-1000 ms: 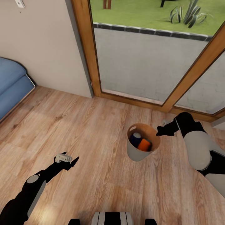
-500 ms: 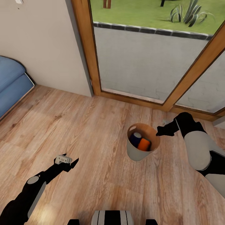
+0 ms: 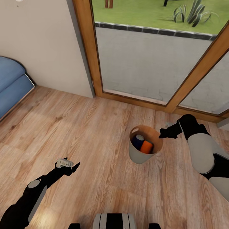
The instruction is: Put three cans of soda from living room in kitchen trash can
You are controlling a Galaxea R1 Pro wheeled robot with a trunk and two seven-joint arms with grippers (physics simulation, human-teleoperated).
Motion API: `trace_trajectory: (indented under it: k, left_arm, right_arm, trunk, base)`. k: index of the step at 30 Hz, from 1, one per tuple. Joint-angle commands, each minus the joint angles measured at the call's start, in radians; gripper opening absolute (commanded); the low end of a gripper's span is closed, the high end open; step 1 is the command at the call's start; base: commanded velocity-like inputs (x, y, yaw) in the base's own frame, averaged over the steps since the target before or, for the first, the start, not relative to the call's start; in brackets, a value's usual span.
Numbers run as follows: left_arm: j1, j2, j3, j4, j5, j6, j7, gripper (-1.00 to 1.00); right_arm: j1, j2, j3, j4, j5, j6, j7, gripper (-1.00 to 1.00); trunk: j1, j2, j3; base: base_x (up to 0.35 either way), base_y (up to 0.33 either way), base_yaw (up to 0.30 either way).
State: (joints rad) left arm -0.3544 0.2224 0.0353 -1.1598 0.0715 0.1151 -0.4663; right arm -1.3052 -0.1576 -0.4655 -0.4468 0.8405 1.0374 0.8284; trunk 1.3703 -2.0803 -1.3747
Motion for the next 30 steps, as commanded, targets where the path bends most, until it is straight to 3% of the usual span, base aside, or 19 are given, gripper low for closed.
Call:
trace_trajectory:
  k: [1,7,24,30]
  left_arm:
    - [0.0,0.0,0.0,0.0,0.0,0.0,0.0,1.0]
    - [0.0,0.0,0.0,0.001,-0.002,0.0,0.0,1.0]
    - [0.0,0.0,0.0,0.002,-0.001,-0.002,0.0,1.0]
    - [0.0,0.0,0.0,0.009,-0.003,-0.002,0.001,1.0]
  right_arm:
    - [0.0,0.0,-0.002,0.0,-0.02,0.01,0.005,-1.0]
    - [0.0,0.0,-0.002,-0.001,-0.02,0.01,0.005,-1.0]
    - [0.001,0.002,-0.002,0.0,-0.018,0.01,0.005,-1.0]
    - [0.001,0.003,-0.002,-0.001,-0.018,0.01,0.005,-1.0]
  trunk:
    - [0.0,0.0,0.0]
    - [0.019,-0.035,-0.016]
    - [0.019,-0.035,-0.016]
    - [0.034,-0.063,-0.028]
  base:
    - [0.0,0.0,0.0]
    - [0.0,0.0,0.0]
    - [0.0,0.0,0.0]
    - [0.0,0.0,0.0]
